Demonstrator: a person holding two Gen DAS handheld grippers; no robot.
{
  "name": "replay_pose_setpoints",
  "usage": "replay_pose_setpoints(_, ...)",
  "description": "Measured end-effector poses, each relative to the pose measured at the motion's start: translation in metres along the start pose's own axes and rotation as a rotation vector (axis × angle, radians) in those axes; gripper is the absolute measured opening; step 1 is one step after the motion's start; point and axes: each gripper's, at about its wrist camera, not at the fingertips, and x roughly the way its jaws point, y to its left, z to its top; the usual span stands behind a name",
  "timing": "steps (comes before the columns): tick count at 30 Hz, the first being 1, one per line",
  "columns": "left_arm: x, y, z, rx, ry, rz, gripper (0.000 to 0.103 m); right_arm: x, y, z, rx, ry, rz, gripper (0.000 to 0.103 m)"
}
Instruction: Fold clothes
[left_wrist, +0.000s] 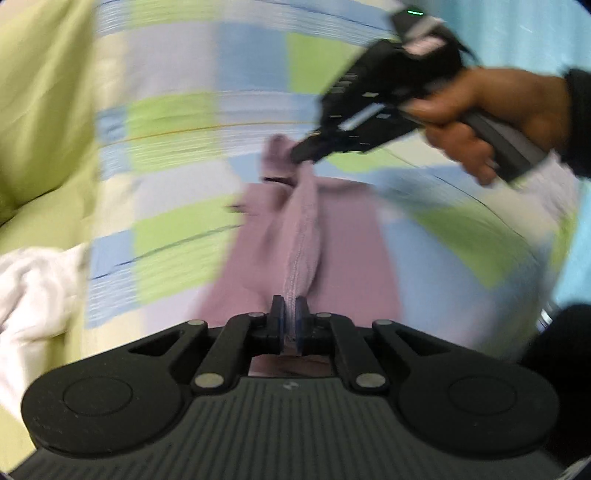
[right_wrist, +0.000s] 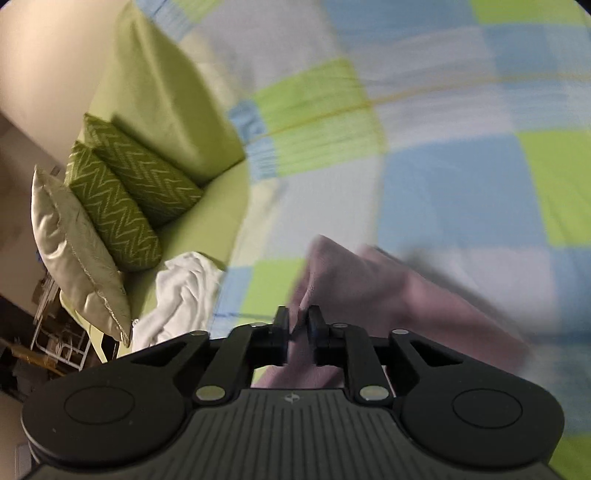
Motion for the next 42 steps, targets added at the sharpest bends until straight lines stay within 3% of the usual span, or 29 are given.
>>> replay_pose_setpoints(2, 0.006, 0.023, 0.001, -0.055, 0.027, 0.042, 0.008, 0.01, 0.01, 0.009, -0.023, -0.015, -0.001, 0.042)
replay_pose_setpoints(5, 0.006, 0.052, 0.003, -0.135, 0.043, 0.061, 0.015, 0.006, 0.013, 0.013, -0.03, -0.059, 0.002, 0.045)
replay_pose_setpoints(8, 0.005, 0.069, 0.007, -0.156, 0.032, 0.047, 0.024, -0.01, 0.006, 0.004, -0.098, -0.09, -0.106, 0.047)
replay_pose_setpoints(10, 0.008, 0.074, 0.013, -0.152, 0.025, 0.012, 0.025, -0.021, -0.005, -0.007, -0.126, -0.094, -0.185, 0.051)
replay_pose_setpoints(12, 0.016, 0.081, 0.021, -0.164, 0.043, -0.075, 0.029, -0.03, -0.021, -0.018, -0.122, -0.084, -0.233, 0.051)
replay_pose_setpoints(16, 0.032, 0.1, 0.027, -0.189, 0.093, -0.218, 0.032, -0.037, -0.049, -0.033, -0.111, -0.044, -0.275, 0.056)
replay_pose_setpoints(18, 0.037, 0.105, 0.026, -0.19, 0.142, -0.296, 0.035, -0.037, -0.06, -0.038, -0.113, -0.023, -0.286, 0.066)
replay_pose_setpoints(19, 0.04, 0.105, 0.023, -0.177, 0.162, -0.298, 0.035, -0.036, -0.066, -0.04, -0.103, -0.017, -0.286, 0.066)
replay_pose_setpoints(21, 0.047, 0.105, 0.019, -0.148, 0.191, -0.286, 0.029, -0.035, -0.077, -0.044, -0.07, -0.015, -0.274, 0.066)
replay_pose_setpoints(22, 0.05, 0.104, 0.017, -0.134, 0.201, -0.275, 0.022, -0.035, -0.083, -0.046, -0.047, -0.02, -0.261, 0.066)
replay_pose_setpoints(23, 0.053, 0.103, 0.016, -0.12, 0.21, -0.265, 0.005, -0.035, -0.088, -0.047, -0.023, -0.025, -0.248, 0.066)
replay_pose_setpoints(29, 0.063, 0.133, 0.017, -0.237, 0.221, -0.186, 0.004, -0.043, -0.104, -0.054, 0.046, -0.054, -0.209, 0.064)
replay_pose_setpoints(34, 0.039, 0.122, 0.022, -0.104, 0.154, -0.097, 0.007, -0.046, -0.112, -0.054, 0.113, -0.085, -0.165, 0.064)
replay_pose_setpoints(38, 0.012, 0.077, 0.024, 0.082, 0.076, -0.152, 0.029, -0.044, -0.118, -0.056, 0.181, -0.105, -0.096, 0.063)
replay_pose_setpoints(40, 0.007, 0.051, 0.021, 0.191, 0.059, -0.168, 0.032, -0.041, -0.118, -0.057, 0.201, -0.107, -0.077, 0.051)
replay_pose_setpoints(42, 0.012, 0.03, 0.019, 0.278, 0.054, -0.171, 0.034, -0.038, -0.118, -0.057, 0.215, -0.104, -0.086, 0.023)
